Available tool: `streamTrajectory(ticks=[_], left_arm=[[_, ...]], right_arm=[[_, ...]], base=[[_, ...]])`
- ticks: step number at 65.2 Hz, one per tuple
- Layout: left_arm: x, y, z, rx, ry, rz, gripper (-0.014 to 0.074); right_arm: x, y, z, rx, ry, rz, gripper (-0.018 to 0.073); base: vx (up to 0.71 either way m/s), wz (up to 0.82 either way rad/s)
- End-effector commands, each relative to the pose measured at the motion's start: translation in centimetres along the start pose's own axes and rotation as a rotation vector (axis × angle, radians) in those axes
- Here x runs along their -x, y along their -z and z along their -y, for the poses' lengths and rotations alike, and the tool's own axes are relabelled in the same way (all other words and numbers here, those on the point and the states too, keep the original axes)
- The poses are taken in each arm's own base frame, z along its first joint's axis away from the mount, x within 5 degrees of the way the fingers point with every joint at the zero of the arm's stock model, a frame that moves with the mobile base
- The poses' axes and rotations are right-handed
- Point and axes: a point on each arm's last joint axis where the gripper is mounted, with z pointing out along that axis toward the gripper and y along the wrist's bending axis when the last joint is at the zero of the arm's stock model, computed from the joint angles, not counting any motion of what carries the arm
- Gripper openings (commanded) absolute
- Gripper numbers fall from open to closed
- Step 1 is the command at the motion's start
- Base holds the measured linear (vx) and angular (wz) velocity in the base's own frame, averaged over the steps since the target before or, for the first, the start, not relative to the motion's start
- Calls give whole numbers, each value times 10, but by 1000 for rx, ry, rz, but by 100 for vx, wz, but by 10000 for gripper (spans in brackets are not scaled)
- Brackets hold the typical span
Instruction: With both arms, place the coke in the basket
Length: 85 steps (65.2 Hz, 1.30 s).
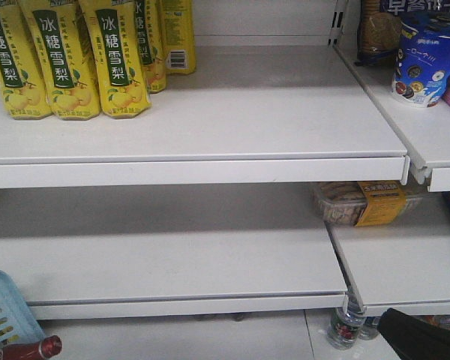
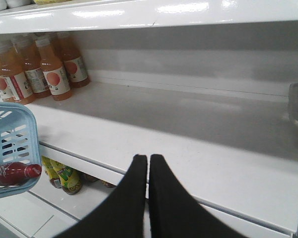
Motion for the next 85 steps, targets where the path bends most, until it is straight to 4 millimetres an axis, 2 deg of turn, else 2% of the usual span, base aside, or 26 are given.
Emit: streamTrajectory(ticks=[1,18,40,57,85], left_arm=[[8,4,1,-10,-69,123,-6],[10,11,-11,173,-35,206,-6],[17,13,-5,121,-33,279,-6],[17,13,-4,133,-243,261,-6],[17,13,-4,148,-330,267,-6]], right_arm=[[9,0,0,-14,45,20,-5],[9,0,0,-18,45,21,-5],[9,0,0,-18,45,21,-5],[9,0,0,-18,45,21,-5],[9,0,0,-14,45,20,-5]], base=[[0,0],[0,0],[0,0],[0,0],[0,0]])
